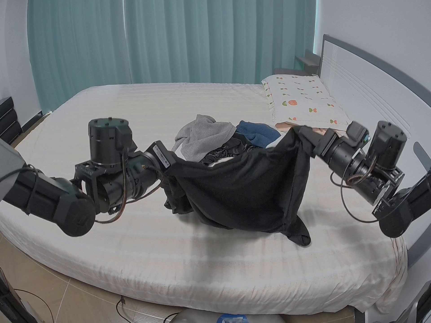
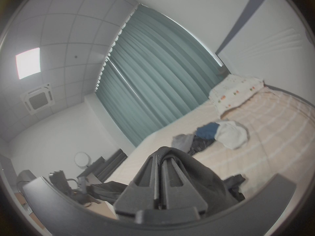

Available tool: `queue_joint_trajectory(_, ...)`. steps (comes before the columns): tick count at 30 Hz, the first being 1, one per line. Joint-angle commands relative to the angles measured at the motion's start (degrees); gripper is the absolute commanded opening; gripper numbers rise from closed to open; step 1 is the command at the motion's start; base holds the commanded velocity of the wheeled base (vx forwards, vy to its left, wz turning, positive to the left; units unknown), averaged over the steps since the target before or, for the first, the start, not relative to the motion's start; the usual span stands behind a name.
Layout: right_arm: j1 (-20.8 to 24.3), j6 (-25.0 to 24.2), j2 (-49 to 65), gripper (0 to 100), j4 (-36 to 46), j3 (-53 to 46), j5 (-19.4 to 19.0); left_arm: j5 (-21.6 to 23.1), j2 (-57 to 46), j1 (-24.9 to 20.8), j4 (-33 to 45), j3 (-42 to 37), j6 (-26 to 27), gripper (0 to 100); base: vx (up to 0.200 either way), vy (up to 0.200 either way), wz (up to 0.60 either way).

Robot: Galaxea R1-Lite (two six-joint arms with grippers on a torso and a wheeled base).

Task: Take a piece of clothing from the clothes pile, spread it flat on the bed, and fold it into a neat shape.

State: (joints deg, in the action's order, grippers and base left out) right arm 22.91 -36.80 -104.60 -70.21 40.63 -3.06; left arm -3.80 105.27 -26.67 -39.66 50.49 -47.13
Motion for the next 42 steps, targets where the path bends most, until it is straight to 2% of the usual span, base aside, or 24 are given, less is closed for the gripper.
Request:
queue_joint_trajectory(1,-0.41,-0.02,-8.08,0,-1.78,-4.42,0.51,2.05,-0.76,0.31,-5.70,-9.10,-2.53,0,0.000,0.000,0.00)
queue_joint_trajectory(7,-0.14,-0.20,-8.26,0,-1.78,-5.12,1.13,3.54,3.02,0.22,-13.96,-12.44,-6.66,0,0.000,0.000,0.00)
queue_joint_trajectory(10,0.12,-0.20,-8.26,0,-1.78,-5.30,1.21,3.98,4.33,0.31,-14.22,-12.44,-7.28,0,0.000,0.000,0.00)
queue_joint_trajectory(15,1.18,-0.11,-7.82,0,-1.95,-6.35,1.92,4.24,6.88,0.83,-14.92,-11.47,-12.20,0,-0.160,0.000,0.00)
queue_joint_trajectory(17,1.62,-0.11,-8.17,0,-1.95,-6.44,1.92,4.16,7.50,0.83,-15.01,-11.47,-12.29,0,-0.200,0.000,0.00)
queue_joint_trajectory(28,1.97,-0.20,-7.90,0,-1.95,-6.53,1.92,3.36,8.64,1.01,-17.47,-12.35,-14.22,0,0.000,0.000,0.00)
queue_joint_trajectory(32,2.76,-0.20,-8.43,0,-1.95,-6.53,1.92,4.16,7.94,3.03,-17.82,-13.14,-20.46,0,0.000,0.000,0.00)
queue_joint_trajectory(36,3.46,-0.29,-8.17,0,-1.95,-6.71,2.01,4.16,8.03,5.49,-18.97,-13.32,-21.07,0,0.000,0.200,0.00)
queue_joint_trajectory(42,3.11,-0.20,-7.90,0,-2.04,-6.88,2.09,4.16,7.94,5.58,-19.14,-13.93,-21.16,0,0.000,0.200,0.00)
